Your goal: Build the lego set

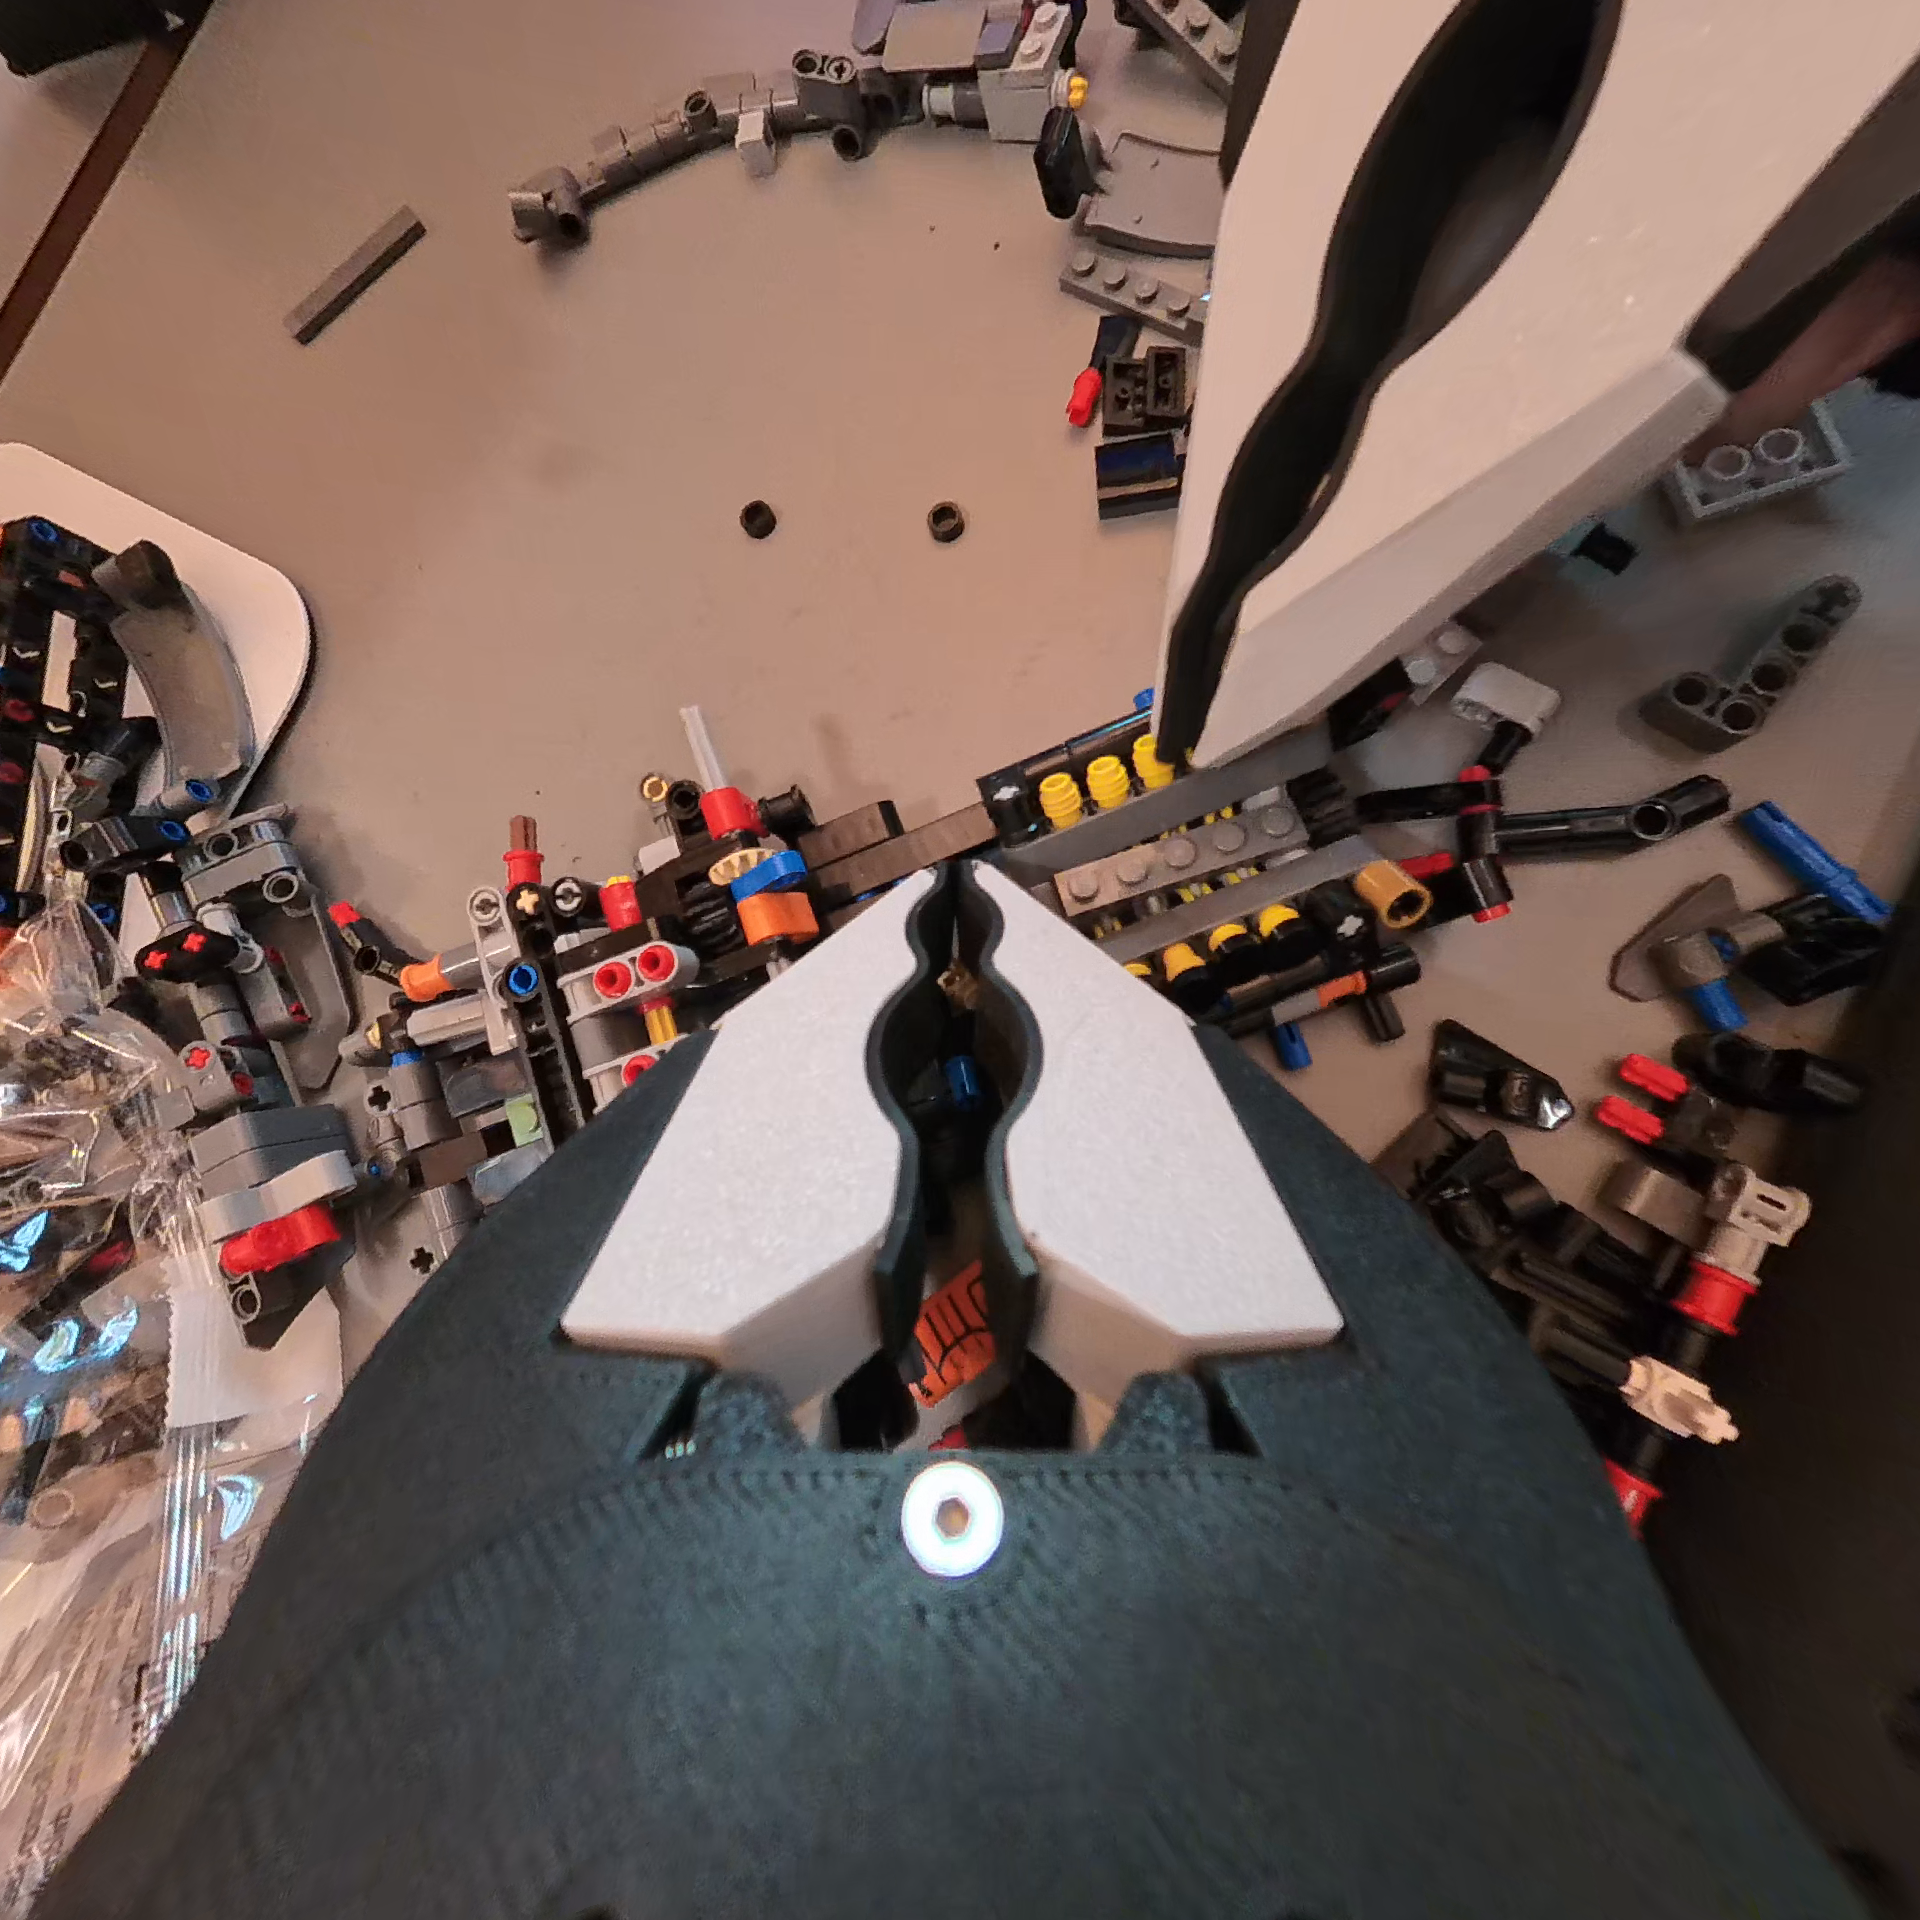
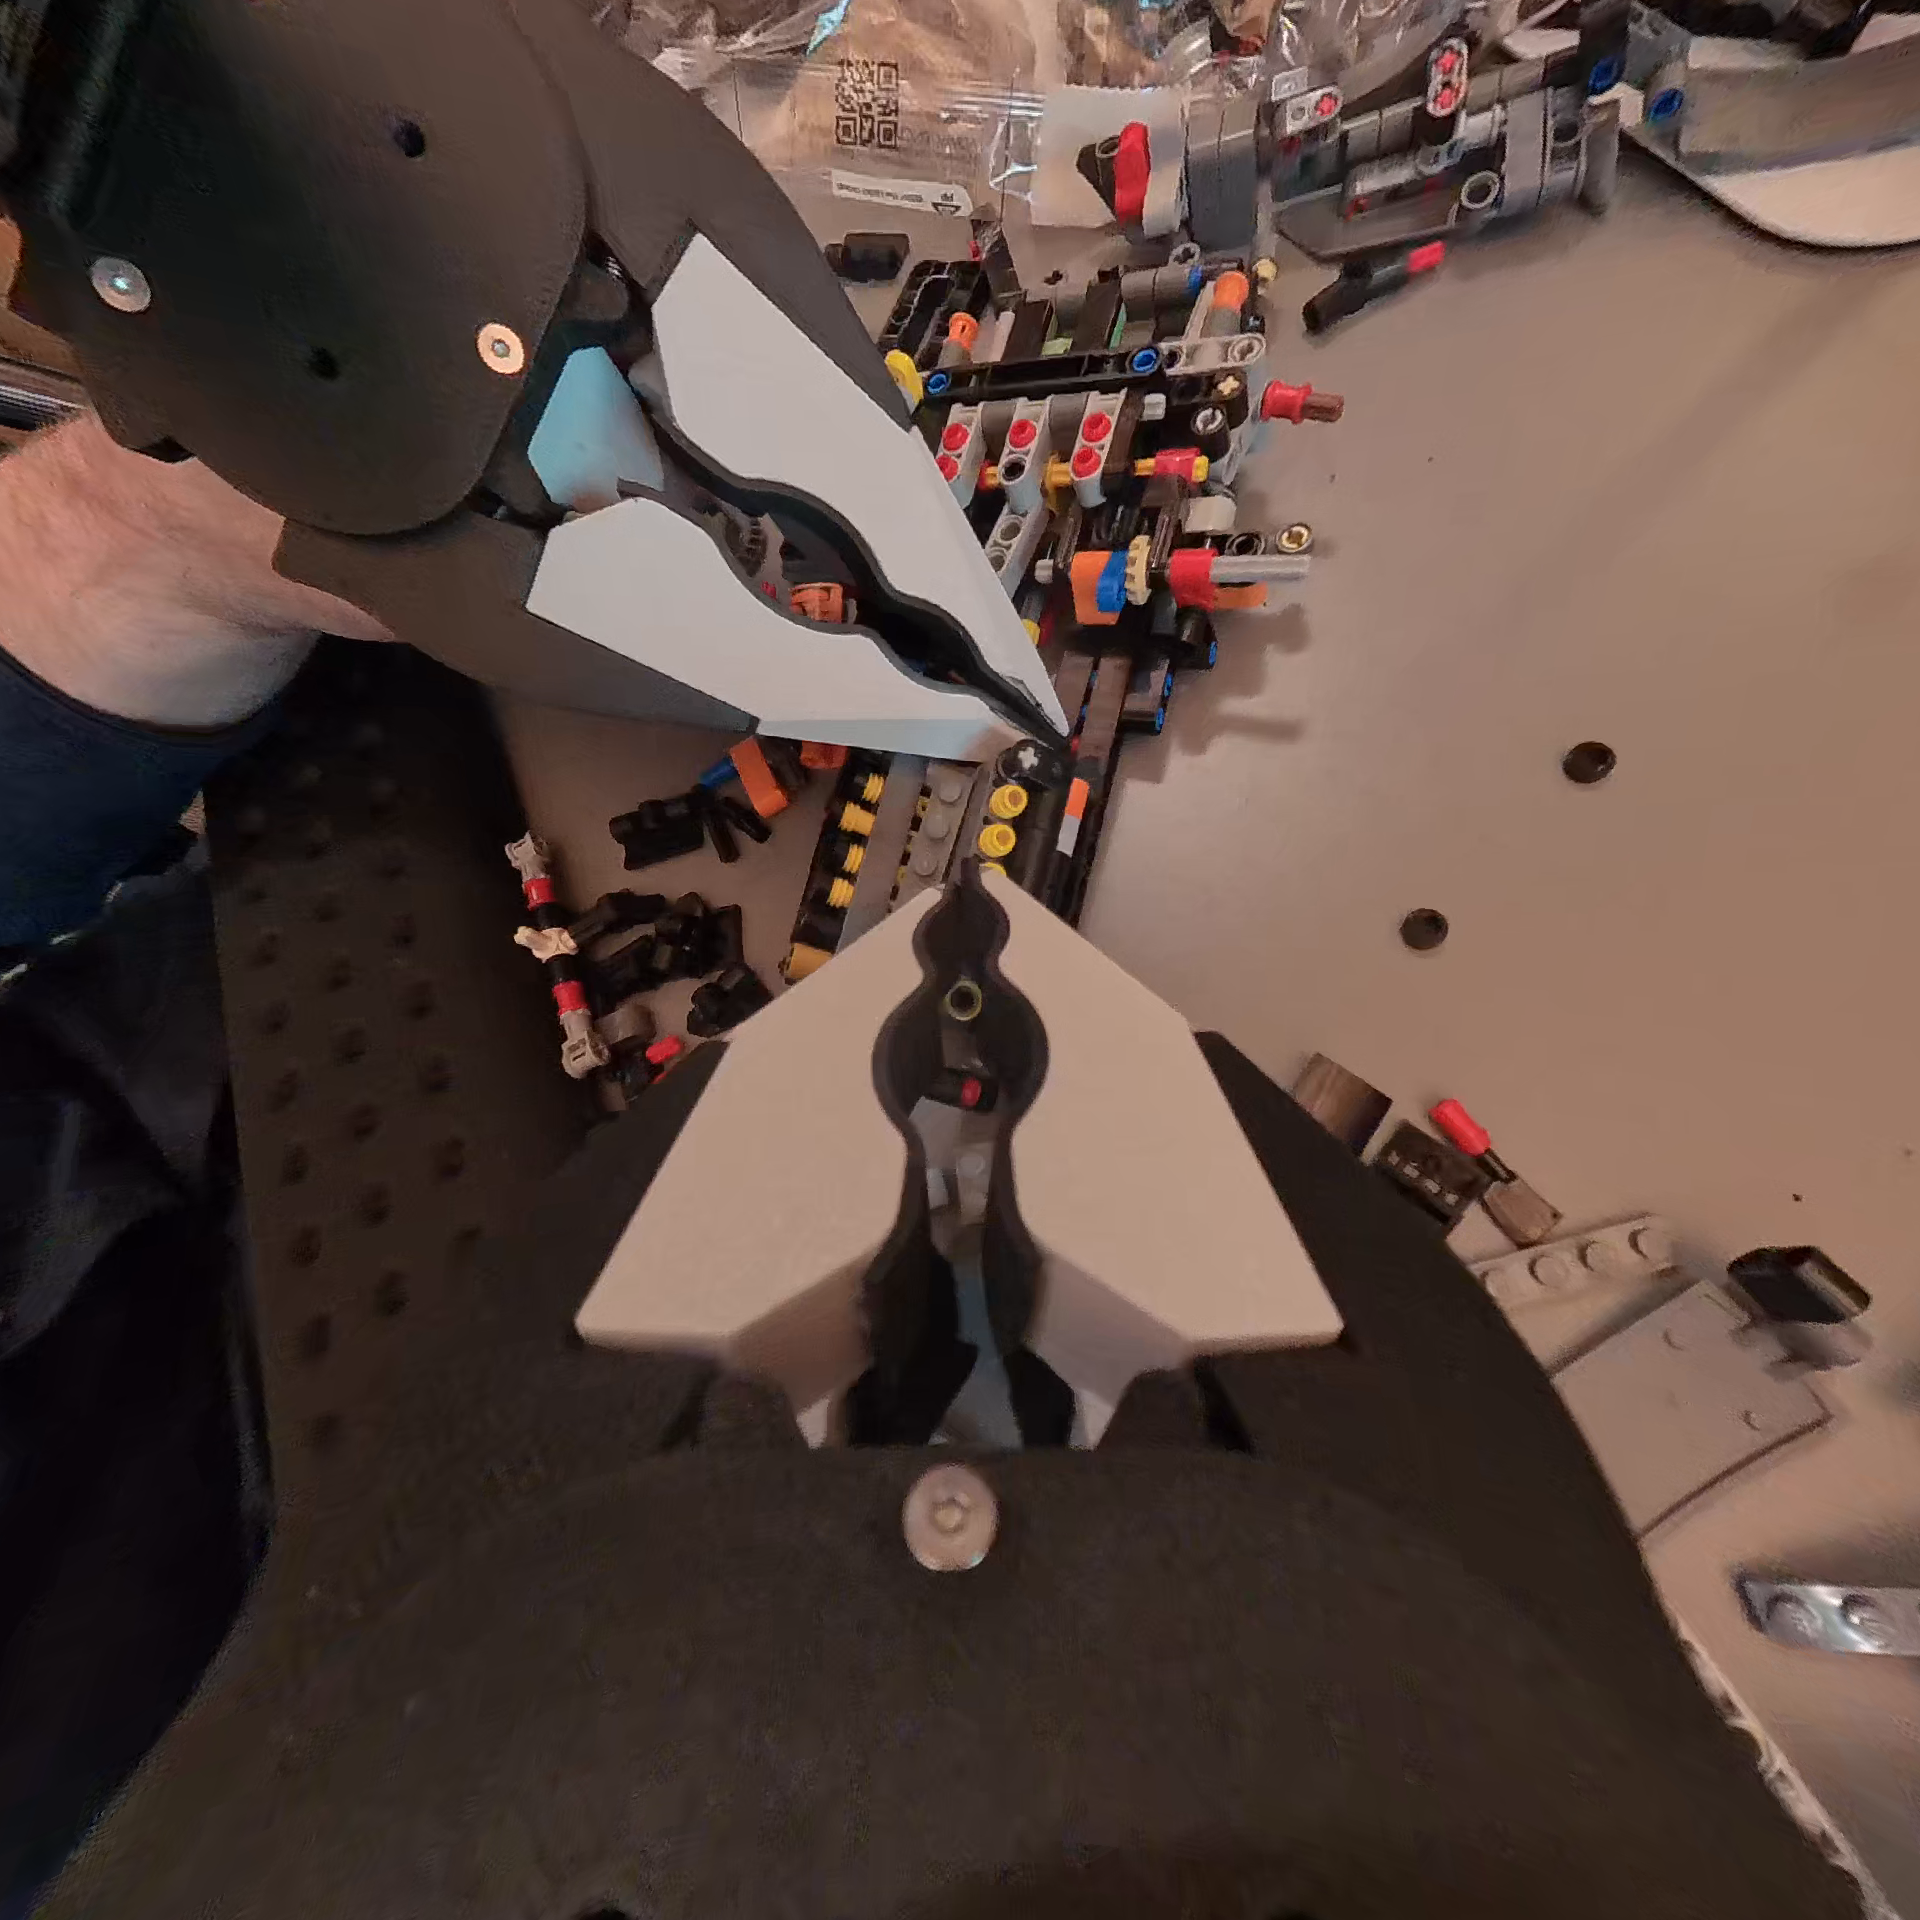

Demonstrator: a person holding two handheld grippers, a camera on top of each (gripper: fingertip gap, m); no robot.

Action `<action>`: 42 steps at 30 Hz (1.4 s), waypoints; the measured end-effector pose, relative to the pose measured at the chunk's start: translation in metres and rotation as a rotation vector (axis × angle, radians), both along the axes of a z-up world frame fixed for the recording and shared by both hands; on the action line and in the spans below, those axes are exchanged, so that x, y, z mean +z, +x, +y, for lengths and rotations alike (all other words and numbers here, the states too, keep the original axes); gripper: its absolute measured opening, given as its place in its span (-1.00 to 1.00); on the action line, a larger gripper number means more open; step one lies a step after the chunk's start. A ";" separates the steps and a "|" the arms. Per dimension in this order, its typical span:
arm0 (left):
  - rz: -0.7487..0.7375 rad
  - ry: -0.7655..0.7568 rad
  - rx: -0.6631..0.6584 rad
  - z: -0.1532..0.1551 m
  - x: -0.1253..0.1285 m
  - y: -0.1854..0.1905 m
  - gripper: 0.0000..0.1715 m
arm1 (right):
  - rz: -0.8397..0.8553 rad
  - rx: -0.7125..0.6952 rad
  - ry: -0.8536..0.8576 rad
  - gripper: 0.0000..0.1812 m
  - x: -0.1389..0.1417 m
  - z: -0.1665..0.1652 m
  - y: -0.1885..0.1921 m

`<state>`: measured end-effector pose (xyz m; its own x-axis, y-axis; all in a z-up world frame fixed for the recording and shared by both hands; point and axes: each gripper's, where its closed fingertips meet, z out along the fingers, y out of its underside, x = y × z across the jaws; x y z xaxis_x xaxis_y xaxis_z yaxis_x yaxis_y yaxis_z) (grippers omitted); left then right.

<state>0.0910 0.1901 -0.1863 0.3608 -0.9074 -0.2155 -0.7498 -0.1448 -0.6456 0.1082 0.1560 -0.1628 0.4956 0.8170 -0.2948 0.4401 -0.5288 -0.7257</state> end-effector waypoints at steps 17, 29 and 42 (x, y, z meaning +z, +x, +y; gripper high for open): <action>-0.006 0.010 -0.003 0.000 0.000 0.001 -1.00 | 0.030 -0.073 0.045 -1.00 0.009 0.014 0.019; -0.023 -0.002 -0.015 -0.004 0.001 0.000 -1.00 | 0.332 -0.298 0.108 -0.92 0.059 0.048 0.081; -0.006 -0.008 -0.012 0.000 0.004 -0.009 -1.00 | 0.176 -0.452 0.267 -0.65 0.058 0.072 0.114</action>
